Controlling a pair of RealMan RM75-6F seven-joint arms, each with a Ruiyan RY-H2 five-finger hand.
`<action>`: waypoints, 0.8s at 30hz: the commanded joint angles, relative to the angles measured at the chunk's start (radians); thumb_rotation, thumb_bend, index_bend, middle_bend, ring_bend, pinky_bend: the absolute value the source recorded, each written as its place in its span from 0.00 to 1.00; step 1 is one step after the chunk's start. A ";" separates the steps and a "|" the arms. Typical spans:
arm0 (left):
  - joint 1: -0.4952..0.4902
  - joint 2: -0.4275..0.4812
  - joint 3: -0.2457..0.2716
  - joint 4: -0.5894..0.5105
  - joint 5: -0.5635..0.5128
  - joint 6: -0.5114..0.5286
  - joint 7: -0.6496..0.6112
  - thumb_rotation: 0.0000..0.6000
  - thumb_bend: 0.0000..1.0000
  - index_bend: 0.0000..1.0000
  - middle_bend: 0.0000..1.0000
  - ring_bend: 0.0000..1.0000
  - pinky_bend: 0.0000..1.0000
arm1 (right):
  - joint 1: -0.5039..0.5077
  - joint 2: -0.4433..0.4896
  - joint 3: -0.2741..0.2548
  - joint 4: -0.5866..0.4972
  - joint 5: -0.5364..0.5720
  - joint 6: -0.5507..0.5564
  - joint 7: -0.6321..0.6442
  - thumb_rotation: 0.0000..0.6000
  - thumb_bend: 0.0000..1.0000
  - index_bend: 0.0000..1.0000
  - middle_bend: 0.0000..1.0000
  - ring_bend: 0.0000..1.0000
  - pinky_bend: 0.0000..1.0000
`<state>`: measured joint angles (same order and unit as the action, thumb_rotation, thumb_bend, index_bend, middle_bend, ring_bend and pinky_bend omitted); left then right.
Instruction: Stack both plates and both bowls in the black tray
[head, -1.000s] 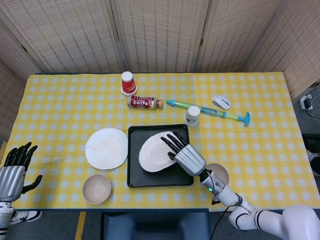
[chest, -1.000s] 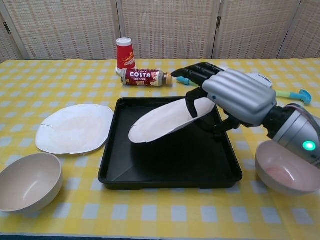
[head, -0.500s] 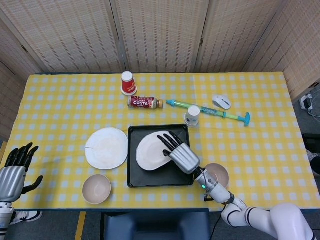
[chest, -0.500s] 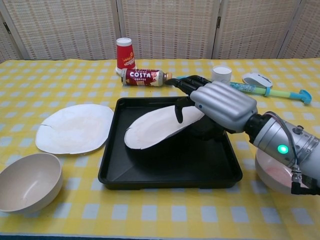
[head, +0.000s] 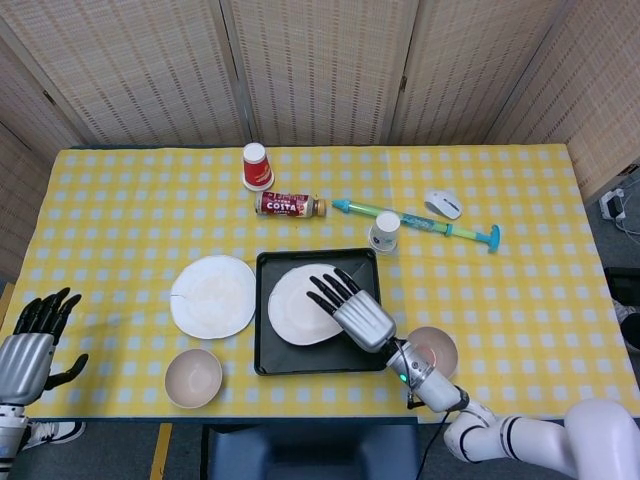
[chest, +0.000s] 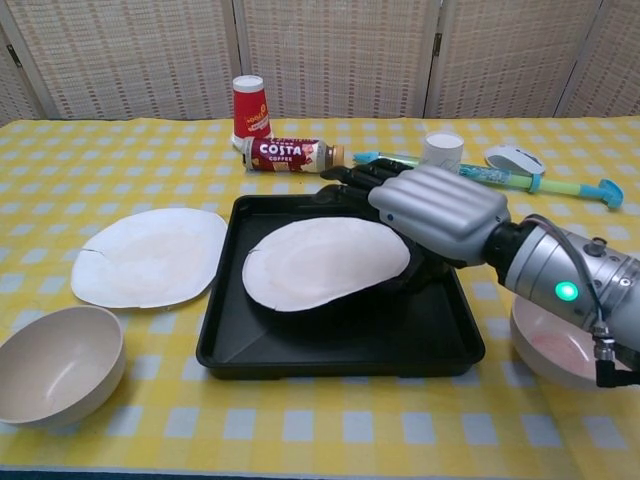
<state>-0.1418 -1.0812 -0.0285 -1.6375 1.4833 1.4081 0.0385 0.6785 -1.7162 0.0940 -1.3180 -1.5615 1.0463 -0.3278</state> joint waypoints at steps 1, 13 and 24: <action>-0.001 -0.006 -0.004 -0.002 -0.006 0.000 0.007 1.00 0.34 0.06 0.05 0.00 0.01 | -0.008 0.072 0.003 -0.127 0.088 -0.071 -0.047 1.00 0.26 0.10 0.00 0.00 0.00; 0.000 -0.002 0.021 -0.017 0.037 0.000 0.014 1.00 0.34 0.07 0.05 0.00 0.01 | -0.113 0.236 -0.102 -0.312 -0.029 0.075 0.149 1.00 0.25 0.09 0.00 0.00 0.00; -0.016 0.000 0.040 -0.020 0.064 -0.032 -0.001 1.00 0.34 0.07 0.05 0.00 0.01 | -0.413 0.329 -0.264 -0.184 -0.268 0.590 0.228 1.00 0.25 0.23 0.00 0.00 0.00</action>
<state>-0.1578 -1.0825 0.0087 -1.6565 1.5441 1.3769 0.0389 0.3886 -1.4310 -0.1175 -1.5642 -1.7693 1.4721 -0.0993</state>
